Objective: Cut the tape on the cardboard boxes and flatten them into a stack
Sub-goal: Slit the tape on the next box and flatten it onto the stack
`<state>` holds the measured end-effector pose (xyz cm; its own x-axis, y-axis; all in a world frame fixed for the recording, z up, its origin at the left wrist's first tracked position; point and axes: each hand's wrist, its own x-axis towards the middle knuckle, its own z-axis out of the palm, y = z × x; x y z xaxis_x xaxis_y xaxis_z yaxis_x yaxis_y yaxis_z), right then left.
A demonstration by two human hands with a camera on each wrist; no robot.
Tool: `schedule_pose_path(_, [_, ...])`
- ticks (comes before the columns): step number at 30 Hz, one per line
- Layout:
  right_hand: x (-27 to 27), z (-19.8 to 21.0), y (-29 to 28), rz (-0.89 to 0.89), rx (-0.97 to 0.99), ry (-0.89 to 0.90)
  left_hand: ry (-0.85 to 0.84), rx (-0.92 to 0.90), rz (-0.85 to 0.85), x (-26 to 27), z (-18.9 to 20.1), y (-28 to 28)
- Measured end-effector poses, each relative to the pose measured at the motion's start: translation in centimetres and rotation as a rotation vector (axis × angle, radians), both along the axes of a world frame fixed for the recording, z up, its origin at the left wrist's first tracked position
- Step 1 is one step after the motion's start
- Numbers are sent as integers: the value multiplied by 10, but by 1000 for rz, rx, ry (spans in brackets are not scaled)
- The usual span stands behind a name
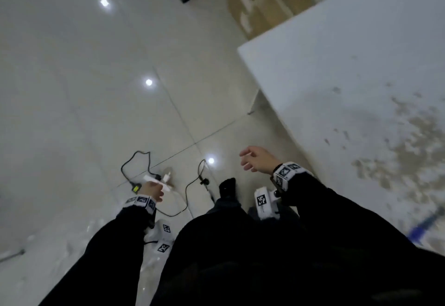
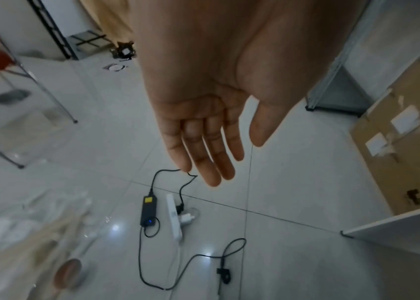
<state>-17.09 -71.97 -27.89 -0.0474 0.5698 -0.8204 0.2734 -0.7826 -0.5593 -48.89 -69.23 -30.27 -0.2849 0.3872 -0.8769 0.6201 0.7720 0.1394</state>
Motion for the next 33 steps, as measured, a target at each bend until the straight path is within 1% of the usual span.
schedule_pose_path(2, [-10,-20,29,-71,-116,-21,3,-49,-63,-10,3,19])
schedule_pose_path(4, [-10,-36,52,-117,-222,-70,-40,-124,-51,-8,6,47])
schedule_pose_path(6, [-7,-53,78,-169,-287,-111,-76,-110,-11,-2,2,82])
schedule_pose_path(8, [-7,-66,118,-265,-316,-95,-113,-54,-24,8,-4,127])
schedule_pose_path(11, [-15,-75,202,-296,-306,-58,-182,54,-27,25,0,207])
schedule_pose_path(14, [-23,-68,304,-313,-277,-12,-193,125,-10,33,12,295])
schedule_pose_path(17, [-29,-47,400,-310,-184,-26,-167,109,-29,31,23,382])
schedule_pose_path(20, [-28,-30,479,-282,-79,-26,-118,139,-66,25,30,465])
schedule_pose_path(24, [-5,-33,560,-376,-73,7,-88,76,-93,25,25,572])
schedule_pose_path(26, [15,-43,588,-475,-89,1,-47,18,-121,28,14,624])
schedule_pose_path(29, [50,-65,609,-716,-162,-24,36,-56,-270,43,-6,702])
schedule_pose_path(31, [72,-77,612,-893,-229,-36,54,-116,-386,69,-14,755])
schedule_pose_path(33, [90,-85,607,-1071,-319,-16,56,-116,-524,107,-20,807])
